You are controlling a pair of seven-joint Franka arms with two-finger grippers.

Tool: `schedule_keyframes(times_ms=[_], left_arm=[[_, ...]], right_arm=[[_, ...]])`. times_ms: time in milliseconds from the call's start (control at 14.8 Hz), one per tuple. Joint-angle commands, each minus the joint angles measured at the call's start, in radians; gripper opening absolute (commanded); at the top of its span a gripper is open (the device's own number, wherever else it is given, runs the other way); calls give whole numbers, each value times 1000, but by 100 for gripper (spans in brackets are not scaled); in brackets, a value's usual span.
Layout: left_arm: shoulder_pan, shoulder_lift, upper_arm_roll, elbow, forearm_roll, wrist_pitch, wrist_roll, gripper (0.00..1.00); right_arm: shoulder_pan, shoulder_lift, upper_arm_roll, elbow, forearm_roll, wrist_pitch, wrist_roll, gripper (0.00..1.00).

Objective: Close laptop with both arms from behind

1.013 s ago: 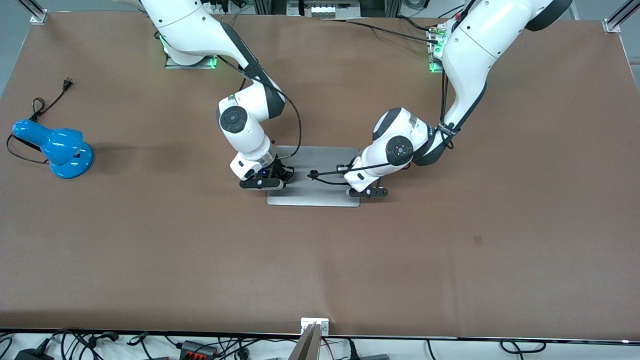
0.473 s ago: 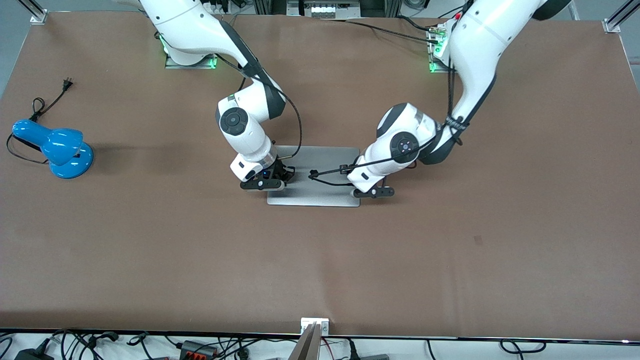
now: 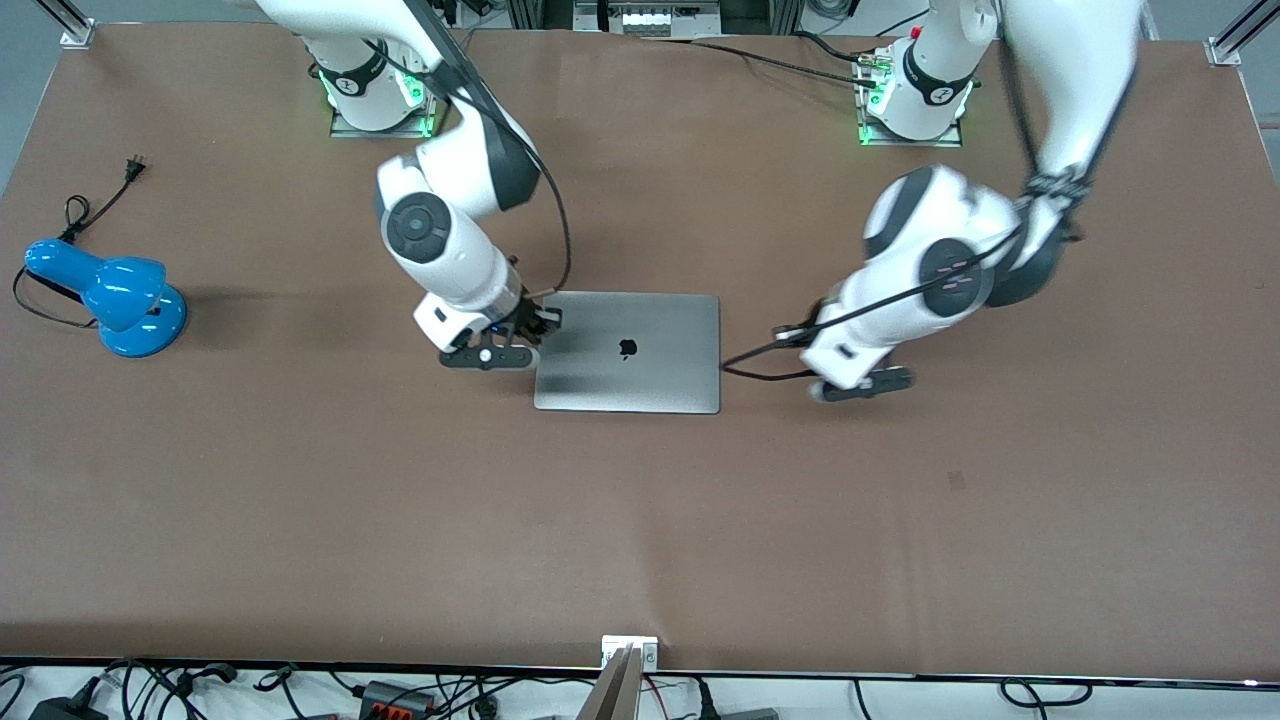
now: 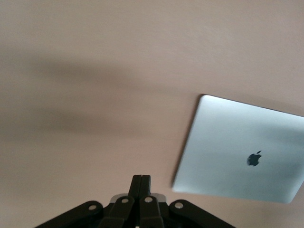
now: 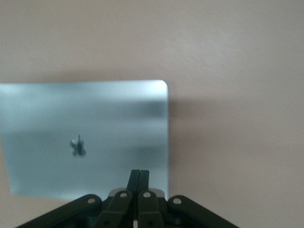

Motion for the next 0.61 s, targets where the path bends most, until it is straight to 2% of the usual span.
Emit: schedule_keyframes(times_ms=[0,135,203,270,338,540], left_arm=[[74,-134,-8,-5,25,-126,56,0],[97,-222,-2,13,25,-235,65,1],[100,-249,4,18,25,-279,65,1],[129,-271,10,21,23,-306,65,1],[152,-280,2,41,23,-330,65,1],[156,-299,4,180,26,-507,65,2]], right_arm=[[-4,-76,-25,52,-85,-202,-13,4],[-4,-125,-44,89,-150,-346,-40,20],[-4,-142,-57,118,-180,-411,-74,36],[-7,-164,-88,152,-191,-475,-129,73],[-7,-173,-122,173,-187,-514,-177,100],[-5,-222,-212,227,-185,-630,-290,100]])
